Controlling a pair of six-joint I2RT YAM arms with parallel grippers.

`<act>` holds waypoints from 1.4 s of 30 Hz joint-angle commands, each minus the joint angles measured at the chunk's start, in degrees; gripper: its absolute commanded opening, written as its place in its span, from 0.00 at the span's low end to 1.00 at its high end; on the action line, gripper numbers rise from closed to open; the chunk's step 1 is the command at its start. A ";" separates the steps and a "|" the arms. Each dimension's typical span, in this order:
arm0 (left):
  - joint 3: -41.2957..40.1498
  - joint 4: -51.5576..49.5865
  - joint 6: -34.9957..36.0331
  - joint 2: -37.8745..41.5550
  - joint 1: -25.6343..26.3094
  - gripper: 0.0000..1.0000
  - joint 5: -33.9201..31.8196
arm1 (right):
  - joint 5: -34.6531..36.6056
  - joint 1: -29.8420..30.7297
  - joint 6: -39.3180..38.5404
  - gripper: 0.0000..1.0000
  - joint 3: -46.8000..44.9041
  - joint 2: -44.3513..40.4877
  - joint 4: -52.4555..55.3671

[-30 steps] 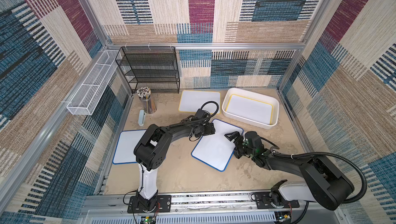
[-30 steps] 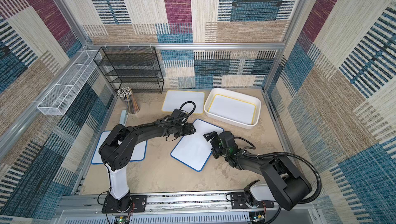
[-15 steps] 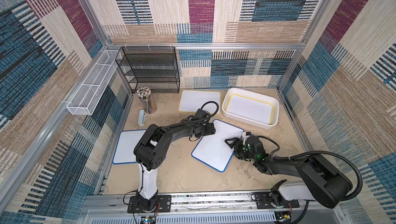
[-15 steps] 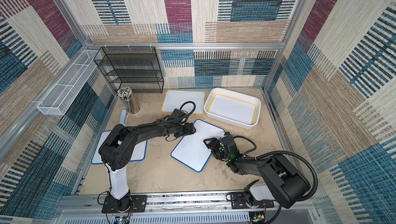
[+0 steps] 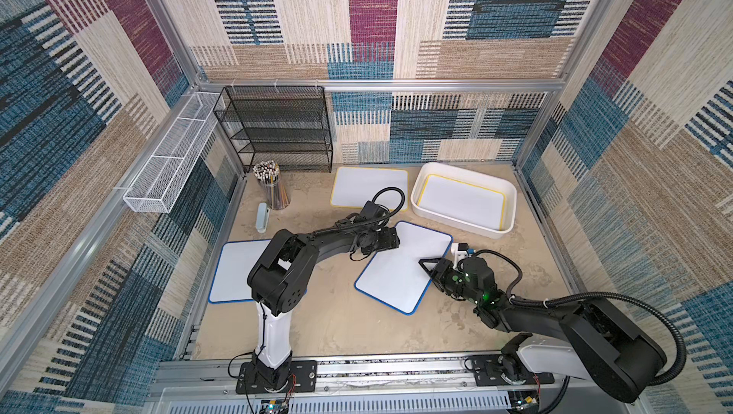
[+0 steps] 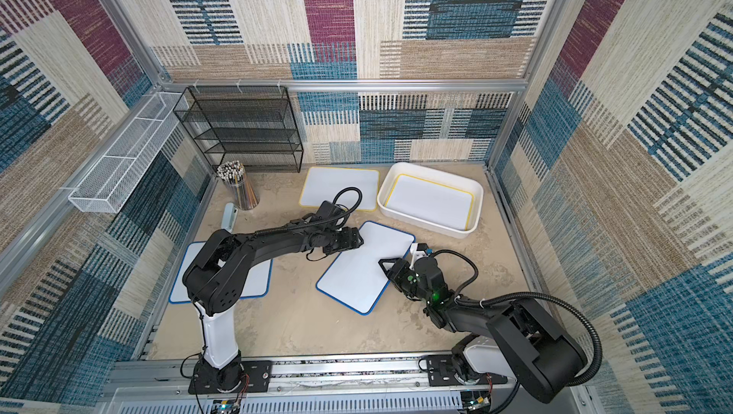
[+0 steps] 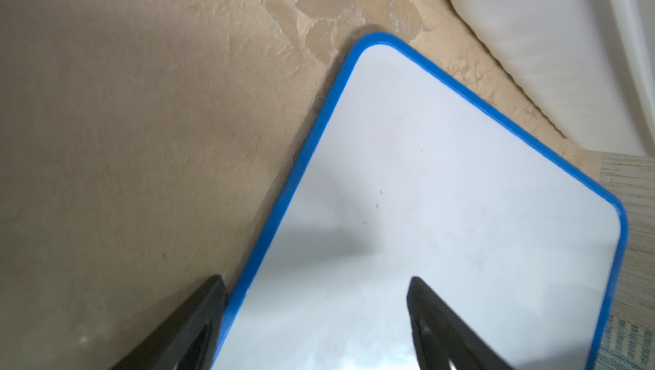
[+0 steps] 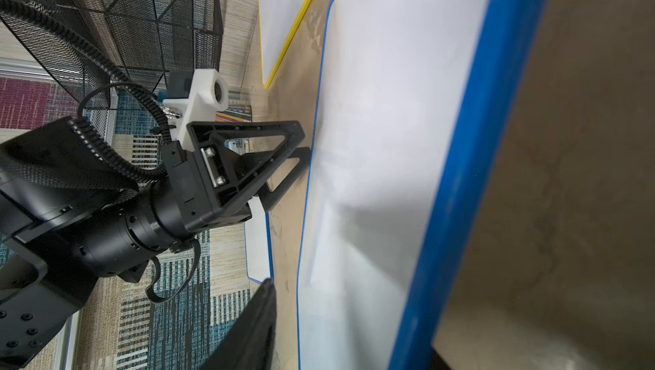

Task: Put the whiteboard into the storage box
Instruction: Pick up the whiteboard at the center of the board.

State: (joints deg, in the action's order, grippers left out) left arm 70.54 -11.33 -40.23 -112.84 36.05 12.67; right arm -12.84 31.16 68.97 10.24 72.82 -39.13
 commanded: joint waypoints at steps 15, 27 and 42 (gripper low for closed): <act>-1.17 -15.65 -2.18 1.21 0.14 0.83 1.23 | 1.94 0.48 1.56 0.34 -0.57 -0.44 -3.16; -1.13 -15.39 -2.56 1.60 0.16 0.83 1.91 | 3.76 0.48 2.06 0.21 -1.17 -3.25 -0.57; -1.12 -15.54 -1.09 8.45 -1.04 0.84 -0.77 | 7.68 0.48 -1.03 0.12 0.66 -14.00 11.82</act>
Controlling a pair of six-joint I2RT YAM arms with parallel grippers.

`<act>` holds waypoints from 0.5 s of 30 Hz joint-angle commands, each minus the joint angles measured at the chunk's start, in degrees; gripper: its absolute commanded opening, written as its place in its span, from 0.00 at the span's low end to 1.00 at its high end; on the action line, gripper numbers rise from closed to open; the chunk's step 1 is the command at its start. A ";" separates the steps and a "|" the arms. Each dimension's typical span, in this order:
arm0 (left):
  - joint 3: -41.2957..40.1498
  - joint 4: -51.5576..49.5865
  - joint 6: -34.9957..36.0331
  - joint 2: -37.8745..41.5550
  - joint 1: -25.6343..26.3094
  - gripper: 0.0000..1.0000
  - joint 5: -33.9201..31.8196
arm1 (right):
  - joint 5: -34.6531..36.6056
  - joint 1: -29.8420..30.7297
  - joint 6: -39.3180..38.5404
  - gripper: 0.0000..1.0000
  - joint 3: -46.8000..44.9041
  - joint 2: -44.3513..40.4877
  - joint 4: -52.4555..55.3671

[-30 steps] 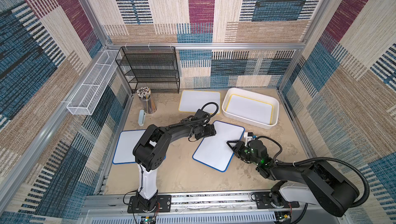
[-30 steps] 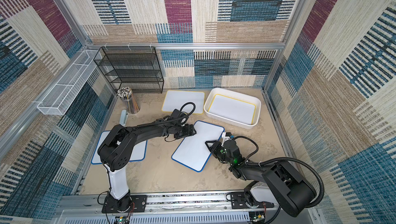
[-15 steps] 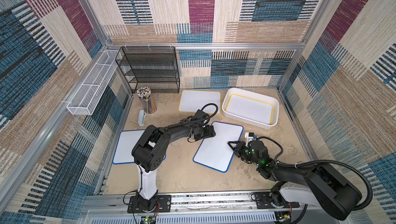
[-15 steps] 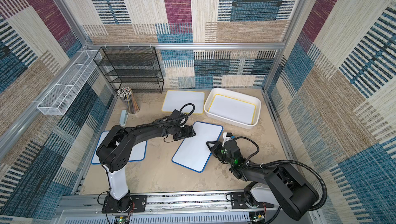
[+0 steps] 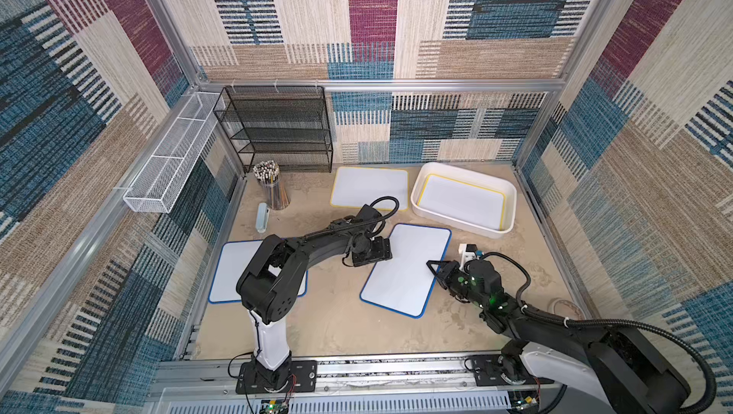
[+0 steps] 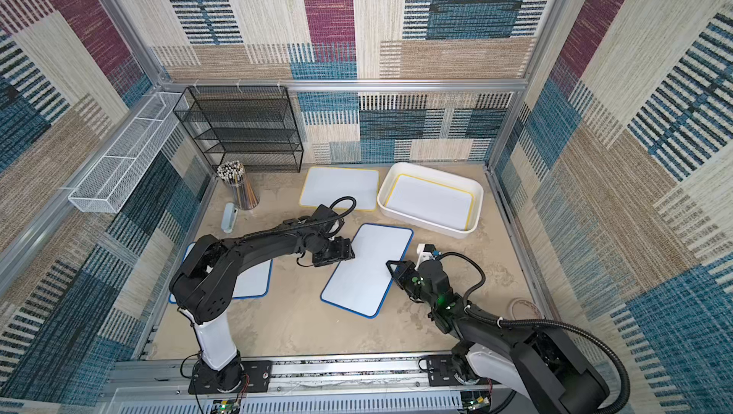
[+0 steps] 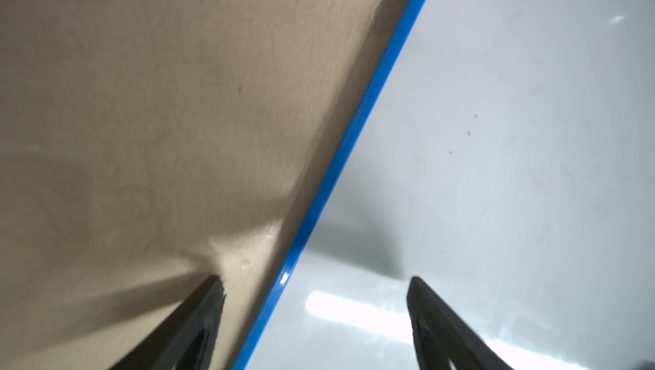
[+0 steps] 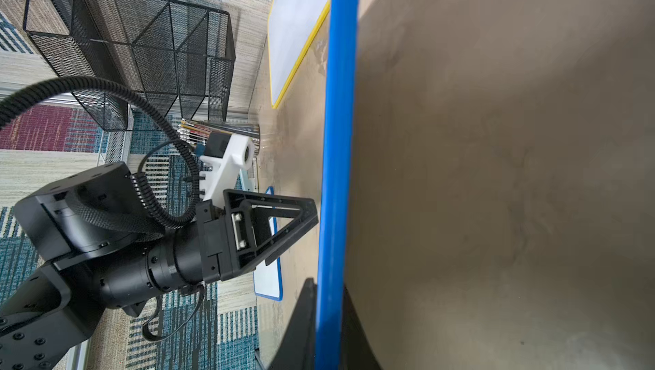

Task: Put the whiteboard into the storage box
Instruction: Pick up the whiteboard at the center of the board.

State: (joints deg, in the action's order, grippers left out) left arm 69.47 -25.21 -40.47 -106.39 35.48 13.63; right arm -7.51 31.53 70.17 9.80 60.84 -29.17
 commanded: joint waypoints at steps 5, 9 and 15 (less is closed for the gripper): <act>-1.22 -0.31 -0.49 6.96 -2.63 0.84 -2.25 | 4.05 0.11 -3.93 0.11 2.93 -8.39 8.88; -2.28 1.14 -0.41 10.31 -4.55 0.84 -1.72 | 4.17 0.11 -4.08 0.10 5.20 -12.90 13.75; -3.64 3.28 1.13 16.09 -6.53 0.84 -2.56 | 5.52 0.11 -3.11 0.05 10.20 -16.72 19.19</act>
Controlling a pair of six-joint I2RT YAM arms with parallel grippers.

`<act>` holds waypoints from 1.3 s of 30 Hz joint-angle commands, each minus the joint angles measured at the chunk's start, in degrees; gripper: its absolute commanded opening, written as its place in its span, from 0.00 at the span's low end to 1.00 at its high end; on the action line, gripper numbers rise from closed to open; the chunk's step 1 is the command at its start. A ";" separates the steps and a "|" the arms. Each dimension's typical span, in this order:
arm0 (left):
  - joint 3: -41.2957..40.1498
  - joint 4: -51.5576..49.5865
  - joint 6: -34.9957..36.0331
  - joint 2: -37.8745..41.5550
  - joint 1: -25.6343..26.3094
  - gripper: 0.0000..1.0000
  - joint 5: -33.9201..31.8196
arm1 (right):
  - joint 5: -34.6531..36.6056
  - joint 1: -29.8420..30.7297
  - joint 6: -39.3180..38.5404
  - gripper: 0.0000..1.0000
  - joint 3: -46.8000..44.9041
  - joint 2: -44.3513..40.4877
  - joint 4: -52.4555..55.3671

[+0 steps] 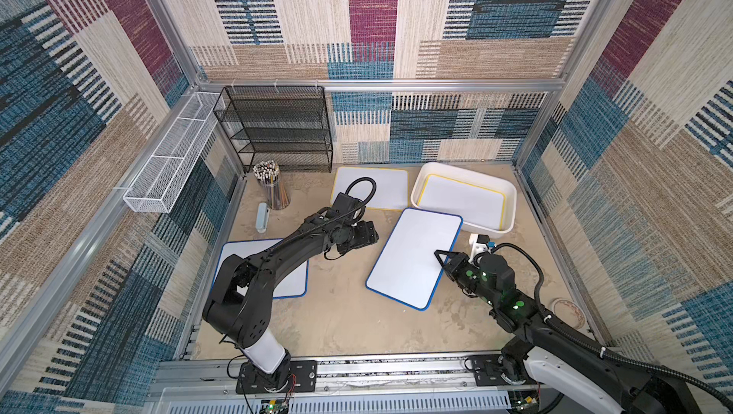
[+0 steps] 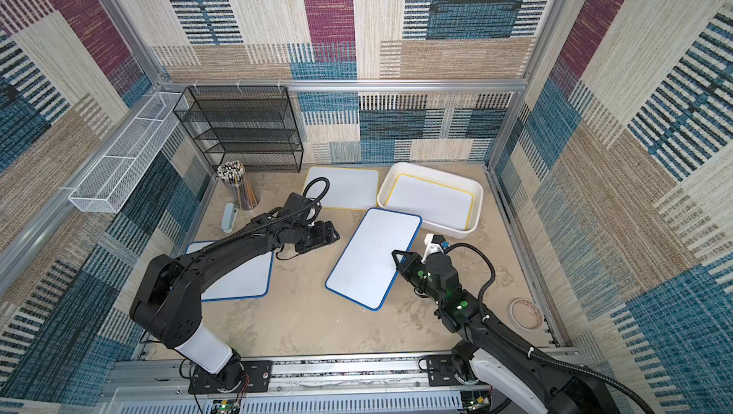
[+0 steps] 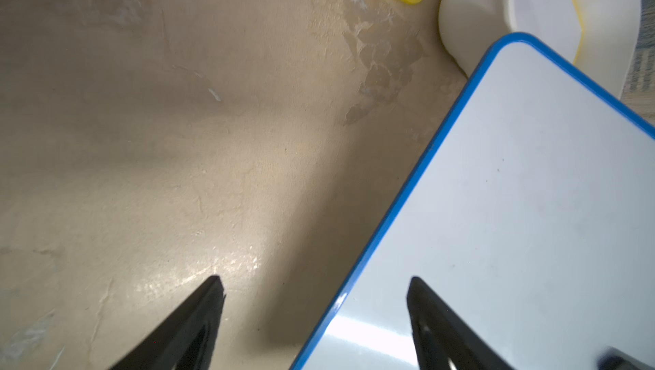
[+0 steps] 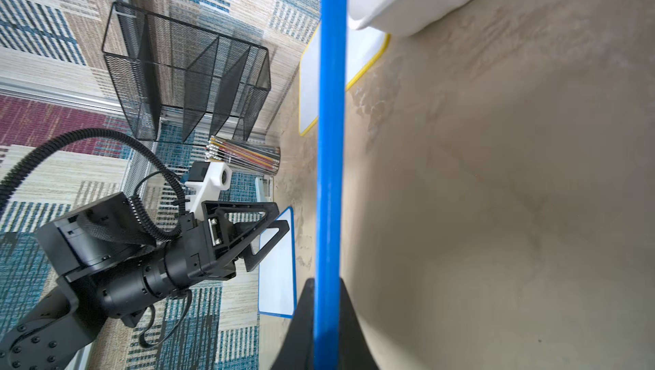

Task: Put the whiteboard into the storage box
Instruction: Pick up the whiteboard at the center of the board, then place the whiteboard in the storage box.

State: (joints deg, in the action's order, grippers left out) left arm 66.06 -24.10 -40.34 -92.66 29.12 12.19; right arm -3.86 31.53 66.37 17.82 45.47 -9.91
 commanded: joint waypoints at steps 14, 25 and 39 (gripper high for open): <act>-1.03 5.09 8.47 10.50 0.52 0.84 -6.22 | 24.82 0.11 21.48 0.01 16.64 3.61 9.87; 1.63 5.86 20.21 10.85 3.54 0.85 -8.70 | 44.27 0.11 44.73 0.00 29.97 14.55 23.70; 0.70 7.57 29.17 12.85 8.58 0.85 -12.27 | 54.73 -1.63 63.78 0.04 42.66 29.42 40.86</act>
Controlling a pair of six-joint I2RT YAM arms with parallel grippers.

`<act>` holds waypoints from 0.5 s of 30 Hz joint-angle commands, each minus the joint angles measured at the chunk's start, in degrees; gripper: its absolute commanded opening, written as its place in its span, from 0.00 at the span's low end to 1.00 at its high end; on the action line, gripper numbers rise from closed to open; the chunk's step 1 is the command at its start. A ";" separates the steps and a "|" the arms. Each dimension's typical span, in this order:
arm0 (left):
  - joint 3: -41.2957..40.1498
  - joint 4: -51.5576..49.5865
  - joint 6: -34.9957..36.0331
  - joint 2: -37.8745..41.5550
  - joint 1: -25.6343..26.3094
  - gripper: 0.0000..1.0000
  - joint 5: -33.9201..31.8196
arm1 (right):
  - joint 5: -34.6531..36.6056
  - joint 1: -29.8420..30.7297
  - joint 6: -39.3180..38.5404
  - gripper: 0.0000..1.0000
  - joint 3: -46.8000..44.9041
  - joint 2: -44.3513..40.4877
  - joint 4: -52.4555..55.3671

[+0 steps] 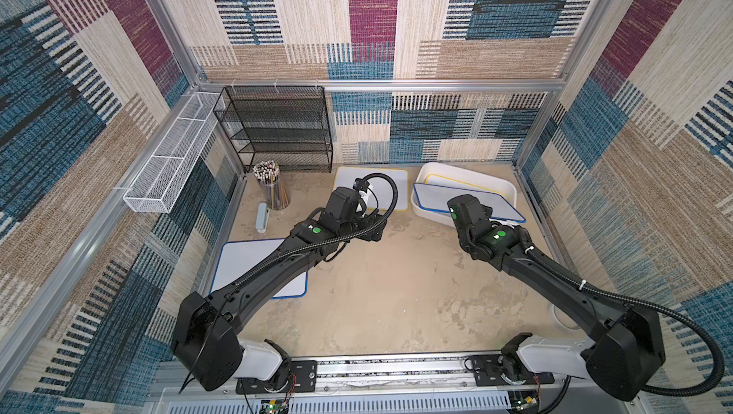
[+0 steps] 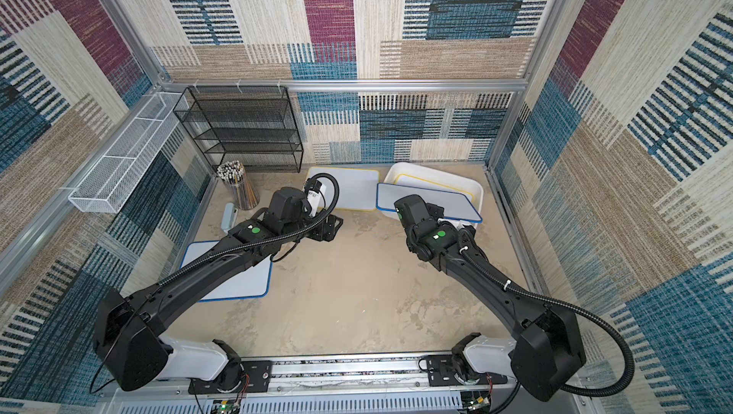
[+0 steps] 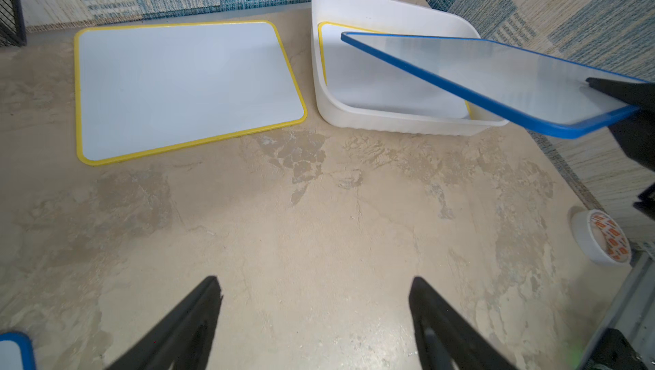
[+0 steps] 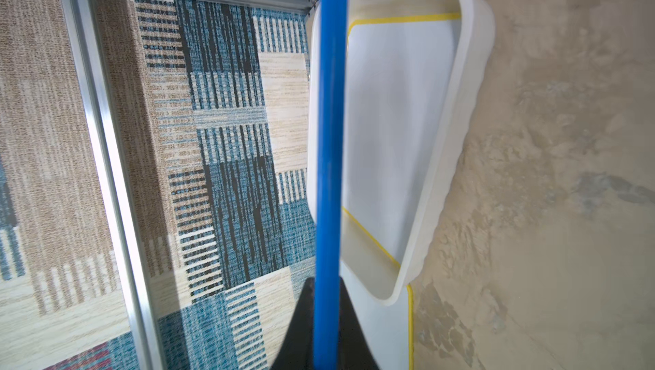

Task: Put the whiteboard into the storage box
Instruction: Place the whiteboard in the storage box.

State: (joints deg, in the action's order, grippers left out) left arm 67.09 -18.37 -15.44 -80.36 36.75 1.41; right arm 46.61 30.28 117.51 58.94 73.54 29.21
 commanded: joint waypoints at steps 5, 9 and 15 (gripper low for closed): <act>-0.78 2.07 4.64 0.07 2.95 0.85 -2.90 | 5.24 -1.84 15.46 0.06 2.04 4.40 2.66; -1.00 2.62 3.37 -0.48 3.15 0.85 -1.82 | 4.46 -3.76 14.57 0.07 2.37 6.40 1.53; -1.08 3.12 1.15 -1.81 3.10 0.85 0.55 | 2.60 -6.22 13.70 0.09 1.82 8.82 -2.32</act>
State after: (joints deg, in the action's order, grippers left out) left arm 66.11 -17.30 -13.30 -81.71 39.88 0.40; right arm 47.97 24.64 117.51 60.55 81.65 31.57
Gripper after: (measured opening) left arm 0.852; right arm 0.106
